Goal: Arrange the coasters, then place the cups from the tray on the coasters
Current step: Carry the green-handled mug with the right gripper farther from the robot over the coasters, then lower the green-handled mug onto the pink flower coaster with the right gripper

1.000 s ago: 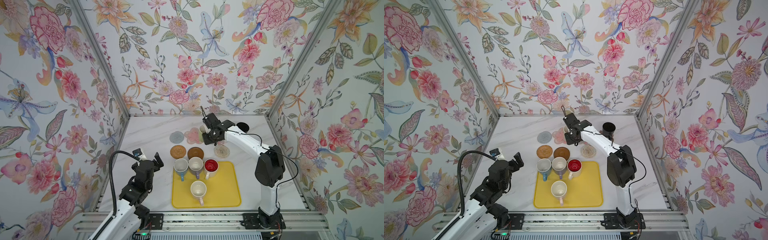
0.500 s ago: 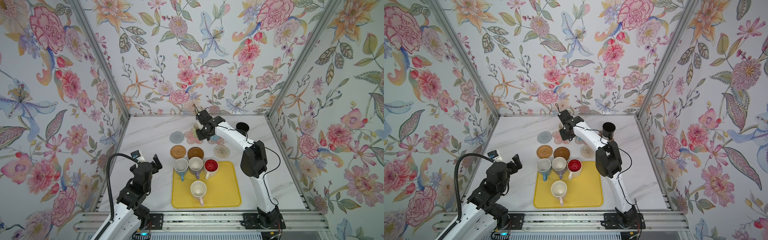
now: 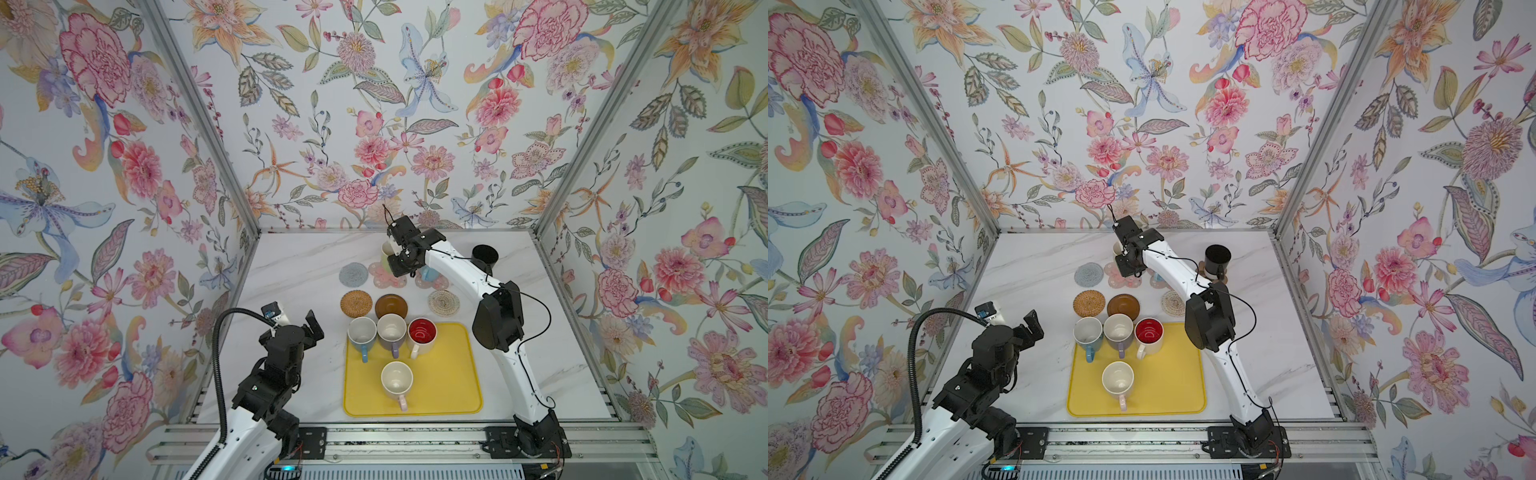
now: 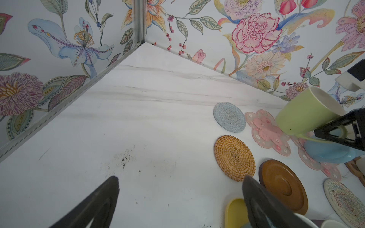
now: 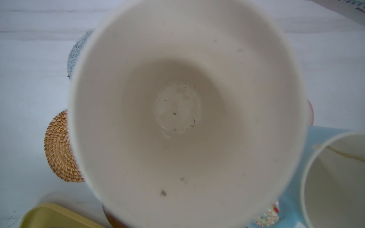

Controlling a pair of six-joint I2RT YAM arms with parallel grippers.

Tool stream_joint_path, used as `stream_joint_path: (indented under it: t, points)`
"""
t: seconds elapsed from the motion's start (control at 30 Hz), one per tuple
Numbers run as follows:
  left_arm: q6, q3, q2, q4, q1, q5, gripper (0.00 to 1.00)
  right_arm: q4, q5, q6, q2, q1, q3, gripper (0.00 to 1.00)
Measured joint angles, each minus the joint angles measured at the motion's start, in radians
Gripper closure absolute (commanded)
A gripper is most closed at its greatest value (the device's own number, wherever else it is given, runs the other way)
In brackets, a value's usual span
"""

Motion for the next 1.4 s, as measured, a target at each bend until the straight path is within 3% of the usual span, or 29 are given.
stream_joint_path:
  t: [1.4]
  points:
    - [0.000, 0.000, 0.007, -0.005, 0.002, 0.003, 0.01, -0.030, 0.000, -0.022, 0.112, -0.008, 0.116, 1.00]
